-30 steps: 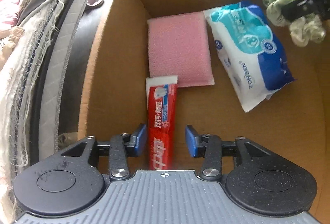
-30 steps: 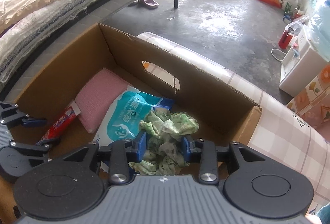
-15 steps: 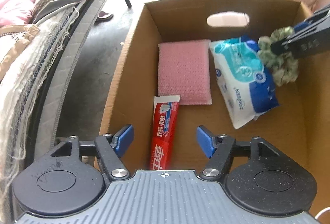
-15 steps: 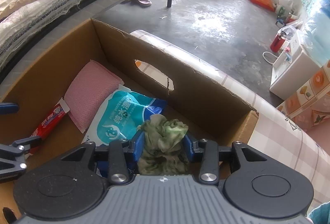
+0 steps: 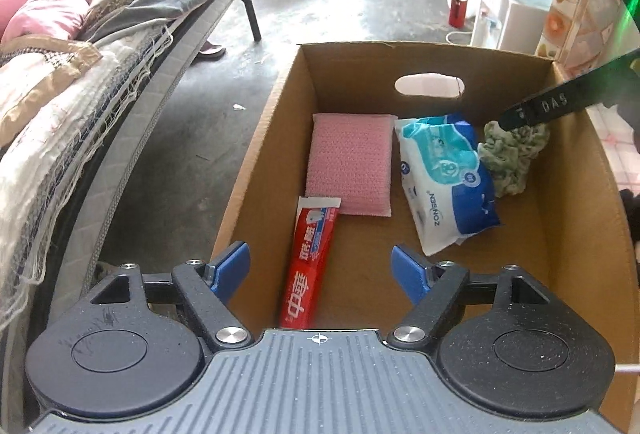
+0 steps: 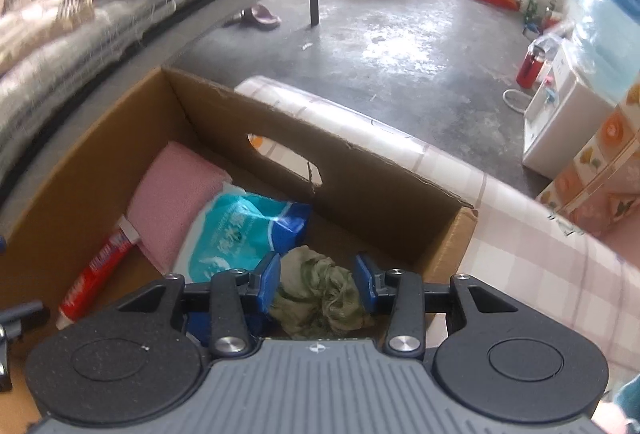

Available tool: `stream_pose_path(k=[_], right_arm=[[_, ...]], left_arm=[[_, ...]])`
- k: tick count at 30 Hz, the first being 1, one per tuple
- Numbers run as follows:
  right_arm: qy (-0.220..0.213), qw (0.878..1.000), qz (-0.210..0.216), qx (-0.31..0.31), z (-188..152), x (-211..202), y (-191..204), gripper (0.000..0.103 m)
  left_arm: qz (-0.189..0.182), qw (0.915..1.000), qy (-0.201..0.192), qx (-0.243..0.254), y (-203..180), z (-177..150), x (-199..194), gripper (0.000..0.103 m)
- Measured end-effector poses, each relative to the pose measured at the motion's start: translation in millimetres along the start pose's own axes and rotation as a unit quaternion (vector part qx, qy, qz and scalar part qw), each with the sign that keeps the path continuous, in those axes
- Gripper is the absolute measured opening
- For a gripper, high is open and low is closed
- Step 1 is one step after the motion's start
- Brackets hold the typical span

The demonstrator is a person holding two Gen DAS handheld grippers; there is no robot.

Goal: Organize soft objects
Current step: 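Open the left gripper to drop the toothpaste while the right gripper releases the scrunchie in the box, then move both grippers back over the table toward the remaining items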

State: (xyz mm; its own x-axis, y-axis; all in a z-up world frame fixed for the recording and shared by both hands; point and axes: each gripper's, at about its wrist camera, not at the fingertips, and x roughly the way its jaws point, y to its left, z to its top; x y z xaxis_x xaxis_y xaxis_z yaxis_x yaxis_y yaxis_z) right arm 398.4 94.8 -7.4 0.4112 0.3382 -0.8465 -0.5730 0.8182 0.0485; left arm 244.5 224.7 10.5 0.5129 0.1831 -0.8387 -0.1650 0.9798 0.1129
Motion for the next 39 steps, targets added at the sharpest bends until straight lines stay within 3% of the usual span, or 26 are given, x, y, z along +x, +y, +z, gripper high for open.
stream_pose_path(k=[11, 17, 20, 21, 22, 23, 24, 27, 31, 39], right_arm=[[-0.080, 0.994, 0.056, 0.045, -5, -64, -12, 0.044], [-0.142, 0.982, 0.116, 0.051, -46, -139, -18, 0.044], [-0.176, 0.974, 0.135, 0.045, -85, -185, -21, 0.044], [-0.188, 0.971, 0.140, 0.046, -101, -202, -24, 0.048], [-0.201, 0.968, 0.143, 0.049, -117, -217, -29, 0.078], [-0.221, 0.963, 0.144, 0.058, -136, -233, -34, 0.095], [-0.248, 0.956, 0.142, 0.066, -158, -249, -39, 0.101], [-0.280, 0.948, 0.129, 0.074, -219, -282, -50, 0.103], [-0.281, 0.944, 0.099, 0.142, -291, -295, -69, 0.103], [-0.289, 0.911, 0.028, 0.293, -411, -273, -107, 0.103]], left_arm=[[-0.012, 0.9997, -0.017, -0.013, 8, -16, -24, 0.078], [-0.025, 0.9984, -0.047, -0.018, 5, -29, -56, 0.078], [-0.043, 0.9957, -0.082, -0.011, -3, -41, -86, 0.080], [-0.051, 0.9943, -0.093, -0.011, -6, -46, -96, 0.085], [-0.062, 0.9926, -0.104, -0.007, -10, -52, -106, 0.088], [-0.074, 0.9907, -0.114, -0.003, -15, -58, -116, 0.093], [-0.089, 0.9879, -0.127, 0.002, -20, -65, -126, 0.096], [-0.126, 0.9781, -0.164, 0.022, -41, -89, -150, 0.098], [-0.169, 0.9663, -0.190, 0.038, -73, -116, -166, 0.099], [-0.244, 0.9481, -0.189, 0.075, -147, -141, -169, 0.101]])
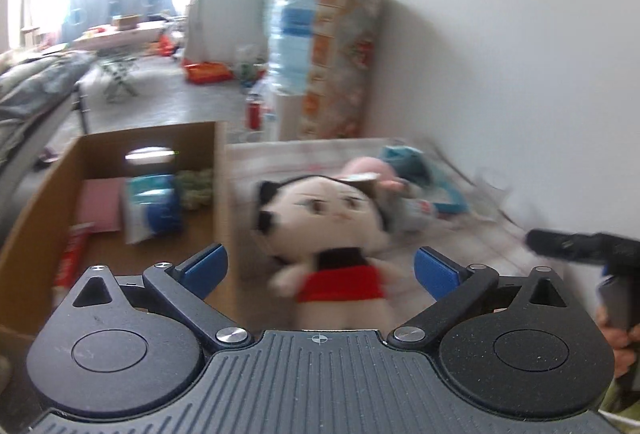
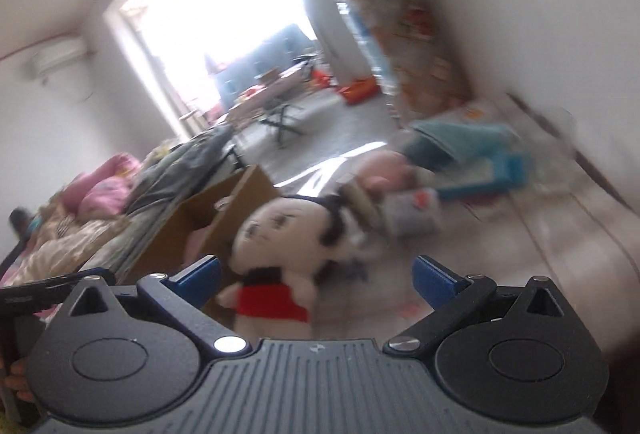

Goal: Organize soft objects
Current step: 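Move both grippers back over the table toward the remaining items, then grasp the white strawberry yogurt cup with the right gripper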

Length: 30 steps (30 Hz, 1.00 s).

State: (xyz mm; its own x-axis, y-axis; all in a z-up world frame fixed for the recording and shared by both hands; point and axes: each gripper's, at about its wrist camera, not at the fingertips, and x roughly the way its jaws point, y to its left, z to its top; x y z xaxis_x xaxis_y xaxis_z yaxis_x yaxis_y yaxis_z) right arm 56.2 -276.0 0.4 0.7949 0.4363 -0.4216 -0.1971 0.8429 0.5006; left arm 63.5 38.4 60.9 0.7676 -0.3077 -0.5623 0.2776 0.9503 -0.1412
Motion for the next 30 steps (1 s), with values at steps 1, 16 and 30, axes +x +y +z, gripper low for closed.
stream_pose_path(k=[1, 16, 30], right_arm=[[-0.004, 1.000, -0.007, 0.015, -6, -2, -12, 0.103], [-0.060, 0.994, 0.021, 0.091, 3, 23, -85, 0.075], [0.036, 0.994, 0.035, 0.101, 61, 141, -132, 0.064]], left_arm=[[-0.007, 1.0000, 0.001, 0.007, -9, -1, 5, 0.101], [-0.044, 0.9878, -0.007, 0.149, -120, -6, 109, 0.090], [-0.049, 0.9873, 0.076, 0.131, -146, 9, 224, 0.064]])
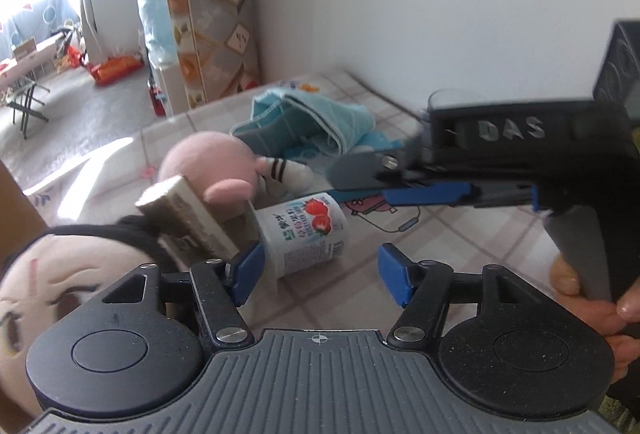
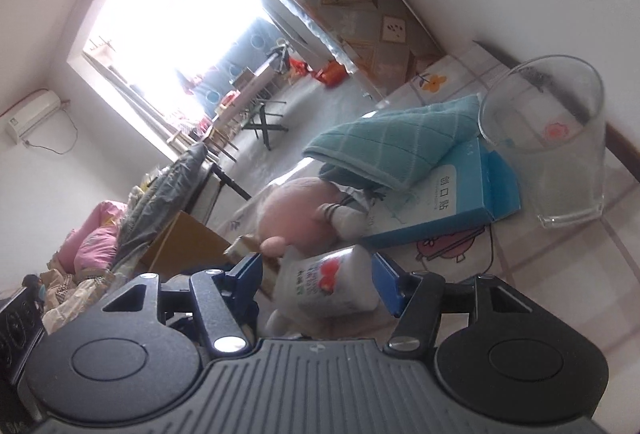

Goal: Organize soft objects

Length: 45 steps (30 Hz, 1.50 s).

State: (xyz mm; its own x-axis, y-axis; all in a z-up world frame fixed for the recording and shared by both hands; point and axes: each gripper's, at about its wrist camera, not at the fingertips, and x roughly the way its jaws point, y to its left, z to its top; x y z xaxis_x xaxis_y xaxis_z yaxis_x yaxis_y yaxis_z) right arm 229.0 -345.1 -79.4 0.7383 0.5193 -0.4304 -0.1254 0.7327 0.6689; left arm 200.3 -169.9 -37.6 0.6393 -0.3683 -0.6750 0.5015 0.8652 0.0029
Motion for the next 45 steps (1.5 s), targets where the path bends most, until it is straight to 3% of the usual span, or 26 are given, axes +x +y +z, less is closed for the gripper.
stream_pose_path(k=[4, 7, 14, 19, 26, 31, 36, 42, 45], right_arm=[[0.031, 0.999, 0.008, 0.022, 6, 20, -13, 0.063], [0.060, 0.996, 0.039, 0.053, 2, 29, -21, 0.063], [0.066, 0.991, 0.067, 0.099, -11, 21, -31, 0.063], [0.094, 0.982, 0.100, 0.131, -19, 15, -34, 0.064], [0.158, 0.961, 0.152, 0.170, -56, 16, -35, 0.064], [0.136, 0.970, 0.134, 0.153, -49, 5, -37, 0.064], [0.087, 0.986, 0.085, 0.113, -35, -18, -36, 0.073], [0.069, 0.991, 0.065, 0.095, -29, -29, -36, 0.074], [0.067, 0.992, 0.064, 0.085, -25, -28, -31, 0.074]], left_arm=[[0.014, 0.9999, 0.002, 0.001, -4, 3, 15, 0.064], [0.009, 0.9999, -0.003, -0.006, -3, 5, 17, 0.064], [0.001, 0.9996, 0.003, -0.027, -3, 2, 11, 0.064], [-0.004, 0.9998, -0.017, -0.012, -11, -6, -17, 0.064], [-0.005, 0.9991, -0.039, 0.016, -24, -30, -54, 0.066], [-0.012, 0.9983, -0.048, 0.030, -31, -38, -54, 0.066], [-0.065, 0.9976, -0.021, 0.014, -36, -37, -43, 0.065], [-0.059, 0.9957, -0.046, 0.055, -53, -46, -45, 0.070], [-0.025, 0.9931, -0.084, 0.078, -54, -54, -63, 0.078]])
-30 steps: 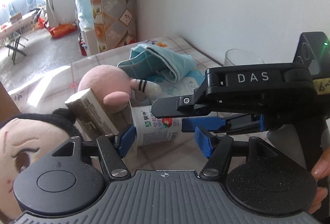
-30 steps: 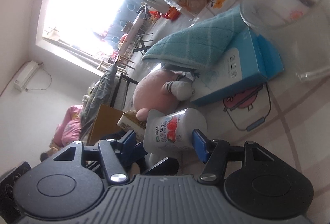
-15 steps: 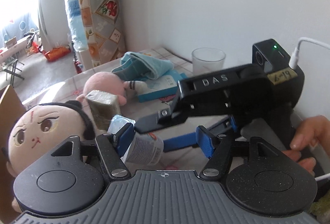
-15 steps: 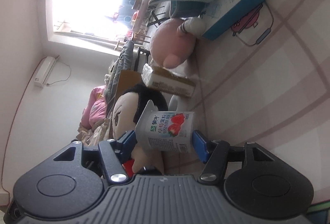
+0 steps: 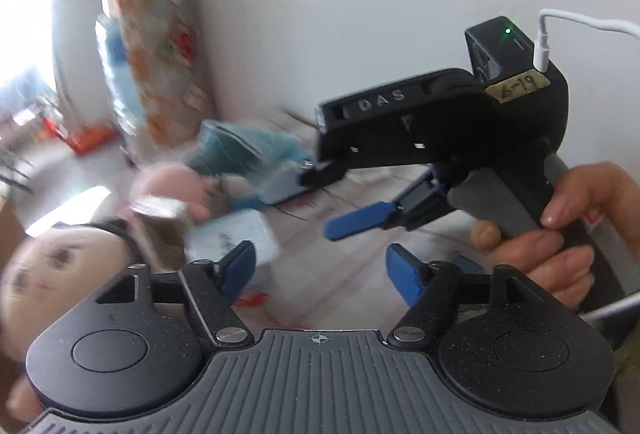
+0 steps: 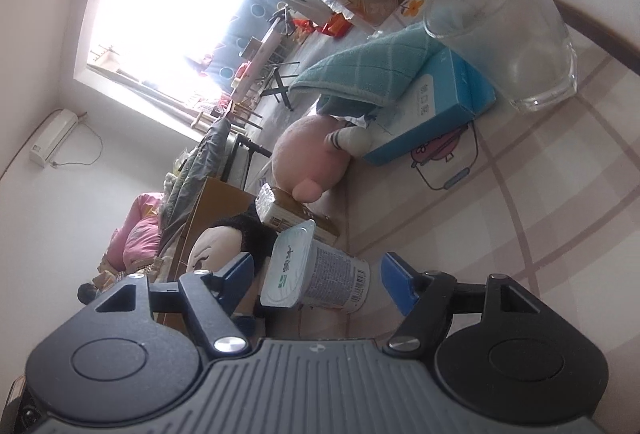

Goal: Organize soft objects

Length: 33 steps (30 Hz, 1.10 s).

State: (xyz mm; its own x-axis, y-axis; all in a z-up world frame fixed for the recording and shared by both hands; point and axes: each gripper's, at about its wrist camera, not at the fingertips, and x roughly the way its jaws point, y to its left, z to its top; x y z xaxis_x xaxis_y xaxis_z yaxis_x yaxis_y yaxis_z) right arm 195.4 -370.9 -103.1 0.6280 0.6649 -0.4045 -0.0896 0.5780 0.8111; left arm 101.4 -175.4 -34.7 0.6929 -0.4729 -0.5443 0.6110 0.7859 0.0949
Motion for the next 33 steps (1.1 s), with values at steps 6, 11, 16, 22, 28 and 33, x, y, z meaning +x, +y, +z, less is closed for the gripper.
stream_pose_path(k=[6, 11, 16, 22, 28, 33], right_arm=[[0.007, 0.999, 0.018, -0.030, 7, 15, 18, 0.073], [0.027, 0.999, 0.013, -0.041, 16, 43, 25, 0.072], [0.050, 0.998, 0.021, -0.021, 16, 55, 23, 0.072], [0.066, 0.997, 0.028, -0.003, 0, 40, 28, 0.072], [0.101, 0.994, 0.040, -0.003, -24, 25, 38, 0.072], [0.091, 0.993, 0.019, -0.071, -23, 20, 57, 0.072]], left_arm=[[0.109, 0.9933, 0.034, -0.014, 12, -4, 10, 0.076], [0.130, 0.9886, 0.068, -0.037, 24, 0, 42, 0.066], [0.116, 0.9869, 0.087, -0.071, 32, -1, 54, 0.057], [0.095, 0.9883, 0.087, -0.082, 33, -7, 31, 0.051], [0.072, 0.9884, 0.090, -0.098, 31, -20, -1, 0.050], [0.083, 0.9904, 0.076, -0.079, 25, -34, -4, 0.054]])
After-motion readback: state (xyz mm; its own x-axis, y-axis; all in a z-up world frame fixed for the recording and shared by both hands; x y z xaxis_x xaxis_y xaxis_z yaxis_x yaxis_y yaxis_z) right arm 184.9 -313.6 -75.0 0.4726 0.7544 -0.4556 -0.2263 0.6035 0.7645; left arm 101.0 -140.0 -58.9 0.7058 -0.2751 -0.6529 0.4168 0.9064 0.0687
